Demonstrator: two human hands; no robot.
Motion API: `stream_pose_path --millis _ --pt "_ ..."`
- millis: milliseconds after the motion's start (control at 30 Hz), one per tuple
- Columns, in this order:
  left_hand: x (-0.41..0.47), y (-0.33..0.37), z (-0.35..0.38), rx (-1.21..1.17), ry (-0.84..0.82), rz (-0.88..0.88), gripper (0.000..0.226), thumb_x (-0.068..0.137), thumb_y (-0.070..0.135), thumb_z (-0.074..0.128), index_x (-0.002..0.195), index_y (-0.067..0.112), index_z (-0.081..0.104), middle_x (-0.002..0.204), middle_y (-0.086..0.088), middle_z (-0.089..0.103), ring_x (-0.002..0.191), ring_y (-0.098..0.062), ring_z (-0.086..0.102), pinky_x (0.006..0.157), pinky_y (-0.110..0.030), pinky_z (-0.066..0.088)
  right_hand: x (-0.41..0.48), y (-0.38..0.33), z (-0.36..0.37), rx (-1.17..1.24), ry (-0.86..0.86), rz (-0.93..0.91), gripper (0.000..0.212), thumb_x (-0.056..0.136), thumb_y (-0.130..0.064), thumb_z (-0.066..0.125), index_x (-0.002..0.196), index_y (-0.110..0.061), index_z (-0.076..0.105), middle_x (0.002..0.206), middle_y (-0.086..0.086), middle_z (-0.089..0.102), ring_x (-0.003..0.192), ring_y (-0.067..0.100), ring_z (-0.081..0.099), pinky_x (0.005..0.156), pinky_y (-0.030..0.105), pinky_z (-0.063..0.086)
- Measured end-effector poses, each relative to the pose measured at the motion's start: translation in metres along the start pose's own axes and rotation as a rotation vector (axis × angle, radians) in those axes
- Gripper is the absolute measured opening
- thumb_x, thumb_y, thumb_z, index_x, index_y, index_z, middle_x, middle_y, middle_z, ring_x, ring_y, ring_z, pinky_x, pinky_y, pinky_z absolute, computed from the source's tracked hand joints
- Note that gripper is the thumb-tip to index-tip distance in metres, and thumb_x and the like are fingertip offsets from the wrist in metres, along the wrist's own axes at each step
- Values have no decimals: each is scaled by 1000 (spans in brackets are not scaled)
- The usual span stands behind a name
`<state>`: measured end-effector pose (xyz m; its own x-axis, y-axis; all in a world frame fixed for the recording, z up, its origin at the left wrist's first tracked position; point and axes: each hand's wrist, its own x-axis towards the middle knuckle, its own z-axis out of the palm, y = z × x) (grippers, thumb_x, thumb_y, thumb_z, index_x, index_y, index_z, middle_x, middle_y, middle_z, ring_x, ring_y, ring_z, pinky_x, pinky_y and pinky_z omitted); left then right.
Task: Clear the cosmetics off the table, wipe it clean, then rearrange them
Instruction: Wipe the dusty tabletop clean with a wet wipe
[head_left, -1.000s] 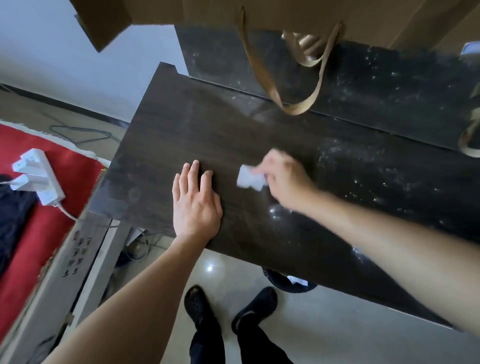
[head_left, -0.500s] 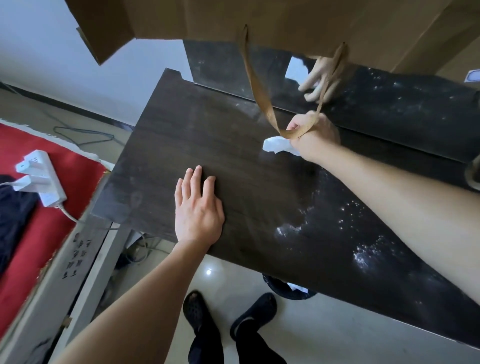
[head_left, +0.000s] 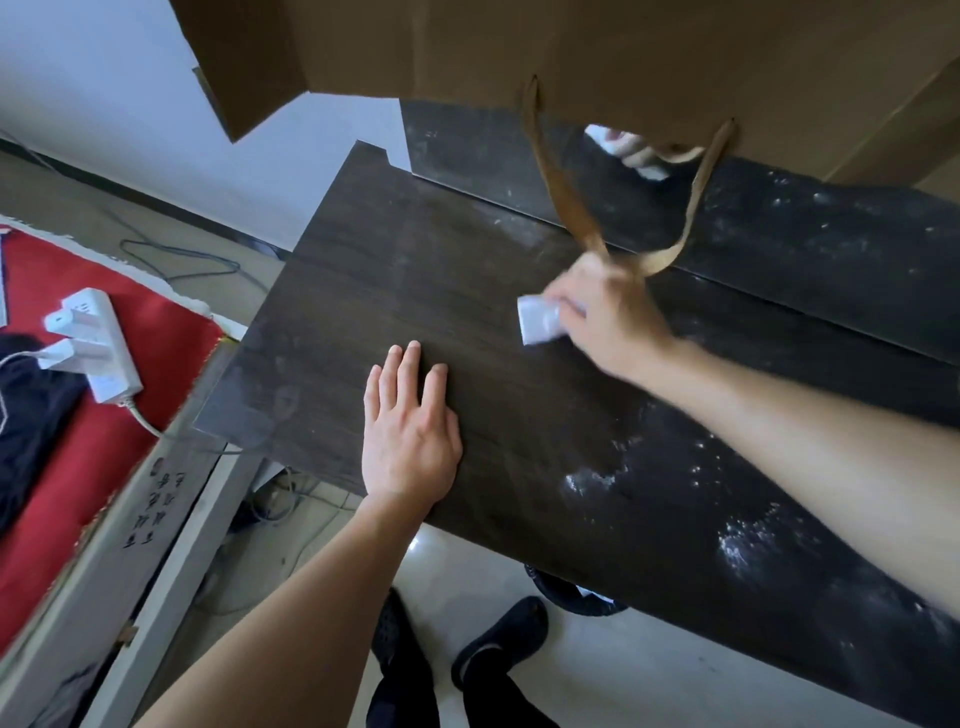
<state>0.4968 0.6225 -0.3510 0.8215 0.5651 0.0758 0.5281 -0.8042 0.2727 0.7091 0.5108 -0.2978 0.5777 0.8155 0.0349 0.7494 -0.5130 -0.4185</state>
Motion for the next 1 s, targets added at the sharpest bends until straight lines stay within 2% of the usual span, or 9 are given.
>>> stream_pose_path --millis 100,233,300,400,500,667,800,933,1000 --pt "0 0 0 8 8 6 37 87 17 48 122 6 55 141 -22 44 136 -40 33 113 -53 25 81 -17 10 -162 102 -69 23 84 -5 51 96 -6 70 98 18 59 94 38 56 76 43 49" --pt "-1 -2 2 22 0 12 38 88 19 48 123 7 56 141 -21 44 136 -39 33 114 -52 24 134 -50 40 -414 -64 -182 25 85 5 47 106 -2 60 115 17 49 116 36 43 74 41 47" --pt "-1 -3 2 25 -8 10 38 89 20 48 124 8 55 142 -20 43 137 -38 32 115 -51 23 134 -54 48 -416 -100 -161 25 87 4 44 108 -1 57 118 18 48 121 35 41 71 40 41" --pt "0 -2 1 30 -25 5 37 91 22 48 126 10 54 144 -18 42 138 -37 30 116 -51 22 114 -30 47 -366 -25 -163 22 90 -1 43 103 -1 61 114 18 54 114 36 48 71 43 48" --pt "0 -1 -1 19 -9 10 37 89 20 52 124 9 56 142 -20 43 137 -38 32 114 -52 24 67 28 30 -359 67 -174 17 84 -6 50 89 -5 66 100 16 62 95 37 58 61 40 52" --pt "0 0 0 9 7 10 38 87 19 48 122 7 56 141 -22 44 136 -39 33 113 -53 25 -10 100 -30 -446 -55 -76 9 78 -3 64 84 -5 71 89 18 64 85 41 60 60 46 54" --pt "0 1 0 5 20 6 38 86 17 48 121 6 56 140 -22 45 135 -40 34 113 -53 25 25 51 -18 -312 72 -113 24 79 -14 51 86 -8 73 82 19 66 81 41 61 63 41 53" --pt "0 0 0 8 28 12 36 87 16 50 122 6 56 140 -22 45 135 -39 34 114 -52 24 77 -3 18 -276 5 107 26 89 -7 50 108 -11 69 109 16 64 107 36 53 82 38 47" --pt "0 0 1 10 19 10 36 88 16 50 123 7 55 140 -21 44 136 -39 33 114 -52 23 61 1 26 -287 8 124 27 89 -6 49 109 -11 67 112 12 62 109 34 50 80 40 47"
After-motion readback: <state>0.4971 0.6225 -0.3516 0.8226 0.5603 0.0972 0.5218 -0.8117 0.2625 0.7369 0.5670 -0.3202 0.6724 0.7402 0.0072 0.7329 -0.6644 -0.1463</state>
